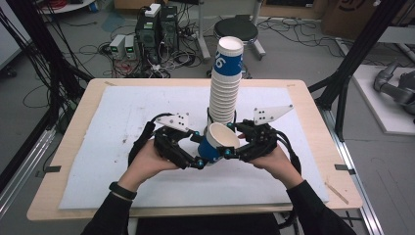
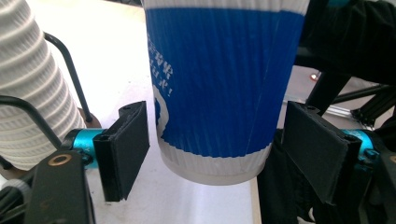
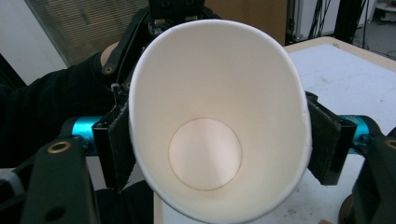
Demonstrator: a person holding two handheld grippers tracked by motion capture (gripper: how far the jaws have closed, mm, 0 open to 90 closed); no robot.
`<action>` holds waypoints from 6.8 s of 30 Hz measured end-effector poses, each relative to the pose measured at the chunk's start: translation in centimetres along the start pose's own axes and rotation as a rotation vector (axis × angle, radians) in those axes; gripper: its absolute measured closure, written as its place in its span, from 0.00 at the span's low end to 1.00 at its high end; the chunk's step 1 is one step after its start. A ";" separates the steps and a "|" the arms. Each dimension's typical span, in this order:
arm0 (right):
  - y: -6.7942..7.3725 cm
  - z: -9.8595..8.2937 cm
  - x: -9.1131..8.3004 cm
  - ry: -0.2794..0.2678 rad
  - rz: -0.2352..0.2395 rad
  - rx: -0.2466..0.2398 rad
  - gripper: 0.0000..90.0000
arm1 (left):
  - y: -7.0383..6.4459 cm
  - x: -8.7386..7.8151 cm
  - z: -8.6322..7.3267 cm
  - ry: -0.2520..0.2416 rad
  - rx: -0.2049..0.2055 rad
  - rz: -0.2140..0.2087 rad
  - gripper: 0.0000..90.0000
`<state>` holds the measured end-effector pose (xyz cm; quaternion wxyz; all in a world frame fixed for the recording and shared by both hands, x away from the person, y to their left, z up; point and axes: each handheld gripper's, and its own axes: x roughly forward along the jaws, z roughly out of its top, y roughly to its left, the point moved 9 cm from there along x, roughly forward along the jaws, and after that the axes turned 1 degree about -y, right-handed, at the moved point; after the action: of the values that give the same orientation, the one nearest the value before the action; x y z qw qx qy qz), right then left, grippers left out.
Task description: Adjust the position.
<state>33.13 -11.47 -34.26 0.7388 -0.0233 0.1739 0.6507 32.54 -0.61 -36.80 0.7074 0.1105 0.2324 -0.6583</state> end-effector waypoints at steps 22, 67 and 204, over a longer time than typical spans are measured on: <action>0.3 1.6 -0.5 -0.148 -0.006 0.038 0.19 | -0.2 0.3 1.4 -0.203 0.014 -0.031 0.33; 0.6 1.6 0.0 -0.124 0.002 0.007 0.28 | -0.2 0.0 1.7 -0.239 0.022 0.007 0.27; 1.4 -1.5 3.7 -0.004 0.015 -0.016 0.31 | -1.1 -2.5 4.6 -0.399 0.025 0.037 0.25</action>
<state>31.76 -8.11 -36.47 0.7341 -0.0268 0.1674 0.6575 32.24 -0.64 -31.46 0.7501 -0.0090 0.0771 -0.6568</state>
